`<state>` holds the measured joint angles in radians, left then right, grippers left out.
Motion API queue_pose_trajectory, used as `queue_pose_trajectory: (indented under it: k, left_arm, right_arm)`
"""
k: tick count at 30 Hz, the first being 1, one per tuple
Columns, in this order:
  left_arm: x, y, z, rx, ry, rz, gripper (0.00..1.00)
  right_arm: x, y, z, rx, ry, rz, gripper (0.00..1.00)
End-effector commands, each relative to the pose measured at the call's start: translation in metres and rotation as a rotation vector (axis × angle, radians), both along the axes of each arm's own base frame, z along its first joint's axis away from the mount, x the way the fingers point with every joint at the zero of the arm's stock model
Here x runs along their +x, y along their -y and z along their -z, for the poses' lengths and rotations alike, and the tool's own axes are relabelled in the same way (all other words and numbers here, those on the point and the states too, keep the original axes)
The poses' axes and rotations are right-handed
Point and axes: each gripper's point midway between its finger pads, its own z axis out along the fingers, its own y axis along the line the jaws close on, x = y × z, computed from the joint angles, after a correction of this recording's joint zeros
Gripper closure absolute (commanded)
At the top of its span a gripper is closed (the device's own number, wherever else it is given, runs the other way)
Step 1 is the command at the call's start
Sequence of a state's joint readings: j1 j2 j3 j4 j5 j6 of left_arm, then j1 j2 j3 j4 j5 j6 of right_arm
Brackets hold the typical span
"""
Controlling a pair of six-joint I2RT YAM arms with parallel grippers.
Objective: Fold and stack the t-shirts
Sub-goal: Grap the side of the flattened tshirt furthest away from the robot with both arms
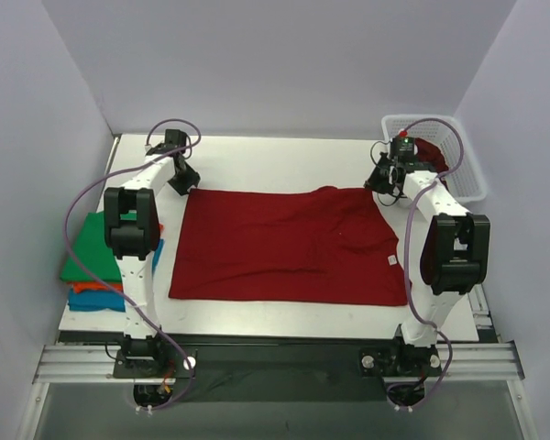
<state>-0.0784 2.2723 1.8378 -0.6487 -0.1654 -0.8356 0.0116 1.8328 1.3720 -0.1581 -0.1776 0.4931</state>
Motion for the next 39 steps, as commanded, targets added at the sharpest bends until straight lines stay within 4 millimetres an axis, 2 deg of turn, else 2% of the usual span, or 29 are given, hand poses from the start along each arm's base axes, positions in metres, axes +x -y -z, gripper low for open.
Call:
queue_pose_trajectory:
  k: [1,8,12,13,15,16,20,30,33,36,39]
  left_arm:
    - [0.011,-0.001,-0.015,0.021,0.027,-0.033,0.56]
    - [0.011,0.003,-0.028,0.043,0.045,-0.038,0.57]
    - [0.008,-0.001,-0.036,0.120,0.026,-0.062,0.58]
    - [0.008,0.000,-0.030,0.137,0.008,-0.060,0.58]
    - [0.007,-0.003,-0.034,0.177,-0.011,-0.075,0.58]
    - [0.006,-0.004,-0.027,0.191,-0.031,-0.082,0.58]
    - [0.008,-0.002,-0.023,0.225,-0.044,-0.077,0.58]
    - [0.008,0.004,0.005,0.222,-0.100,-0.070,0.59]
    - [0.007,0.005,0.008,0.219,-0.106,-0.071,0.59]
    - [0.006,0.006,0.010,0.216,-0.110,-0.066,0.67]
    - [0.004,0.007,0.011,0.214,-0.113,-0.055,0.80]
  right_arm:
    - [0.003,0.002,-0.001,-0.006,0.014,-0.009,1.00]
    - [0.006,0.003,-0.001,-0.007,0.017,-0.008,1.00]
    - [0.007,0.001,-0.001,0.003,0.019,-0.013,1.00]
    - [0.007,0.001,0.000,0.005,0.015,-0.013,1.00]
    - [0.007,0.001,0.001,0.006,0.017,-0.012,1.00]
    - [0.007,0.000,0.002,0.009,0.015,-0.014,1.00]
    - [0.008,0.000,0.003,0.013,0.012,-0.016,1.00]
    - [0.007,-0.003,0.006,0.028,0.006,-0.030,1.00]
    - [0.007,-0.004,0.006,0.030,0.006,-0.033,1.00]
    - [0.007,-0.005,0.007,0.037,0.004,-0.034,1.00]
    - [0.007,-0.006,0.007,0.042,0.004,-0.038,1.00]
